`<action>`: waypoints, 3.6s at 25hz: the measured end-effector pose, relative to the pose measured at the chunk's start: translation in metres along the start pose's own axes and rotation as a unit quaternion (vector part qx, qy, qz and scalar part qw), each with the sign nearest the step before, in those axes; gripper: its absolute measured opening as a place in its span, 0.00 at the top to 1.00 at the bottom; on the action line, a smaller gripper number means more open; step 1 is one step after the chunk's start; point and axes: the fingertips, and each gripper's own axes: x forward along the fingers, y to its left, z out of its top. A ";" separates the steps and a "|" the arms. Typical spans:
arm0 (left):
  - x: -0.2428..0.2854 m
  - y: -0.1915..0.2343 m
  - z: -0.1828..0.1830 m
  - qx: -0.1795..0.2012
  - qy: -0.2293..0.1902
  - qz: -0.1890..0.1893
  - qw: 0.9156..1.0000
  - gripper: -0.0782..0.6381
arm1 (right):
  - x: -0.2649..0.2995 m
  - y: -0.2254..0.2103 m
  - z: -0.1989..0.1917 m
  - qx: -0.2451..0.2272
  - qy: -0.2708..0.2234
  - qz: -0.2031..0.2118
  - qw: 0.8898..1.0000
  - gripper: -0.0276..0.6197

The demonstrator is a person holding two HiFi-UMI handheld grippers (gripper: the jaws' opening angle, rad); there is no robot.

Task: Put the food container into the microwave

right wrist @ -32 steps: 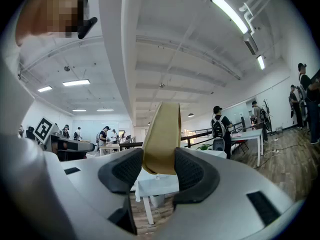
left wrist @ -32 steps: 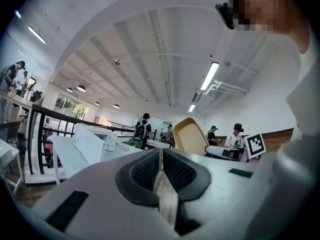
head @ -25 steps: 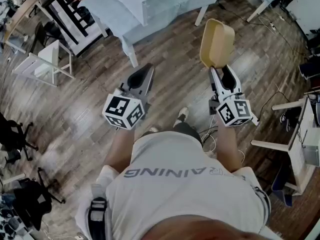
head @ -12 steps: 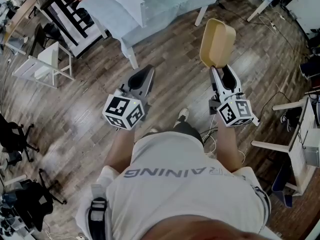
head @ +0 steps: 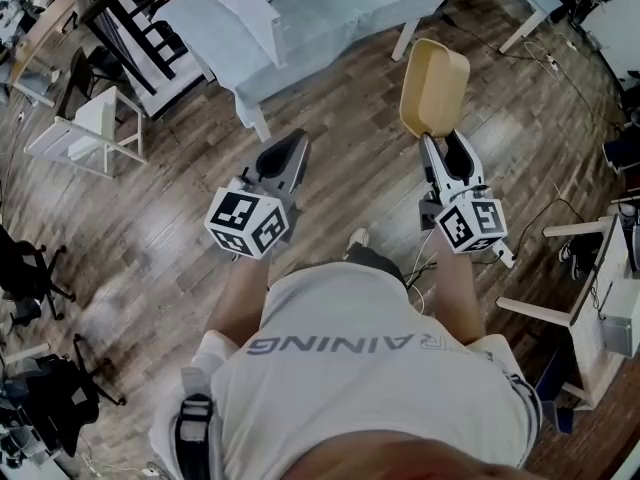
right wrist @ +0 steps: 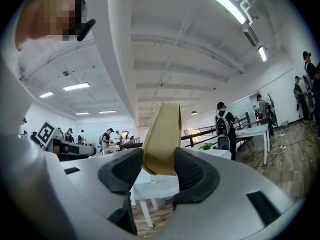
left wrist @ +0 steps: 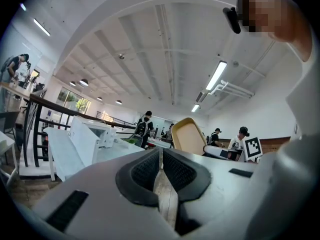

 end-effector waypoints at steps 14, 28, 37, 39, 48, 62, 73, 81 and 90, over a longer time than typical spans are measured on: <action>0.129 -0.010 0.002 -0.004 -0.007 0.036 0.999 0.82 | 0.068 -0.118 0.016 -0.004 0.009 0.052 0.999 0.62; 0.219 -0.019 -0.011 -0.007 0.006 0.028 1.000 0.82 | 0.085 -0.204 0.006 -0.003 0.014 0.034 0.999 0.62; 0.293 0.001 -0.004 -0.011 0.006 0.005 1.000 0.82 | 0.125 -0.247 0.011 -0.016 0.019 0.023 0.999 0.62; 0.310 0.006 -0.001 -0.011 0.008 -0.001 1.000 0.82 | 0.139 -0.255 0.012 -0.017 0.021 0.023 0.999 0.62; 0.370 0.052 0.016 -0.016 0.010 0.004 1.000 0.82 | 0.210 -0.285 0.014 -0.017 0.032 0.033 0.999 0.62; 0.428 0.198 0.039 -0.038 0.004 0.081 0.996 0.82 | 0.395 -0.273 -0.016 -0.010 0.066 0.110 0.992 0.62; 0.447 0.243 0.052 -0.029 0.011 0.117 0.993 0.82 | 0.454 -0.279 -0.031 0.015 0.073 0.137 0.988 0.62; 0.466 0.279 0.065 -0.025 -0.012 0.173 0.984 0.82 | 0.537 -0.277 -0.034 0.019 0.072 0.216 0.974 0.62; 0.500 0.335 0.089 -0.022 -0.037 0.281 0.959 0.82 | 0.644 -0.278 -0.035 0.024 0.081 0.326 0.942 0.62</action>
